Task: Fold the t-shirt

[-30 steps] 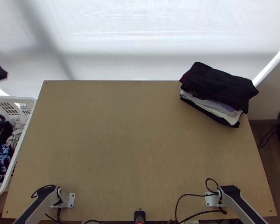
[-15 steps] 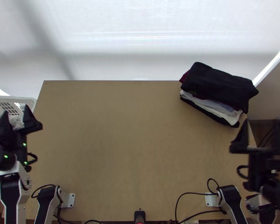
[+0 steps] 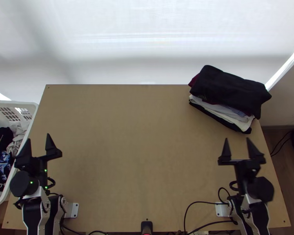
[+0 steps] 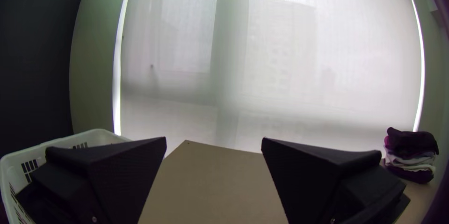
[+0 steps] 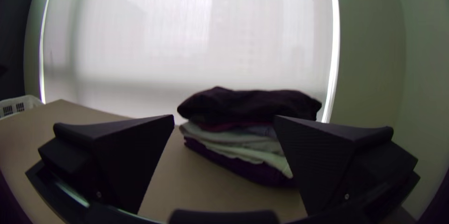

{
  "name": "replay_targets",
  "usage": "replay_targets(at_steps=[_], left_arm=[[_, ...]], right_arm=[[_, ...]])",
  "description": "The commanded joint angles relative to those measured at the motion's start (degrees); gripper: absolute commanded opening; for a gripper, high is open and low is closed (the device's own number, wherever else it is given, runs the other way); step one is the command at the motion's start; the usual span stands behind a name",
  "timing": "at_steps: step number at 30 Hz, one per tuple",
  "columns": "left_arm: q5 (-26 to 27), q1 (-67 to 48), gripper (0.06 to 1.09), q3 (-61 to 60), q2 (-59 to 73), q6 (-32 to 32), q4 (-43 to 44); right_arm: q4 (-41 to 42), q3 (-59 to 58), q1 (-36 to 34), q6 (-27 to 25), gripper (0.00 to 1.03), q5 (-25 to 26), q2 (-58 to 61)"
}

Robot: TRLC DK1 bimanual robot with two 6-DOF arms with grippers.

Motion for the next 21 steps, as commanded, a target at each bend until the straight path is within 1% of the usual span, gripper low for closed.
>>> replay_targets(at_steps=[1,6,10,14,16,19,21], left_arm=[[-0.14,-0.27,1.04,-3.50,-4.79,1.13,-1.62],[-0.32,0.87,1.04,-6.23,-6.98,1.83,-5.48],[-0.32,2.01,1.04,-8.25,-7.07,2.80,-5.48],[-0.32,3.51,1.05,-10.44,-6.98,9.57,-5.84],[-0.32,4.83,1.05,-10.27,-6.98,11.59,-6.80],[-0.32,5.44,1.05,-9.92,-6.90,11.59,-9.18],[-0.23,5.35,1.05,-9.92,-6.90,11.50,-9.18]], right_arm=[[0.14,-5.14,1.27,-1.74,1.00,0.24,-0.36],[0.14,-5.14,-1.98,-2.01,0.99,0.15,-0.10],[0.32,-5.23,-2.33,-2.01,0.99,0.15,-0.10],[0.32,-5.23,-2.33,-2.01,0.99,0.06,-0.10],[0.40,-5.23,-2.33,-2.01,0.99,0.06,-0.10],[0.40,-5.23,-2.33,-2.01,0.99,0.06,-0.10],[0.40,-5.23,-2.33,-2.01,0.99,0.06,-0.10]])
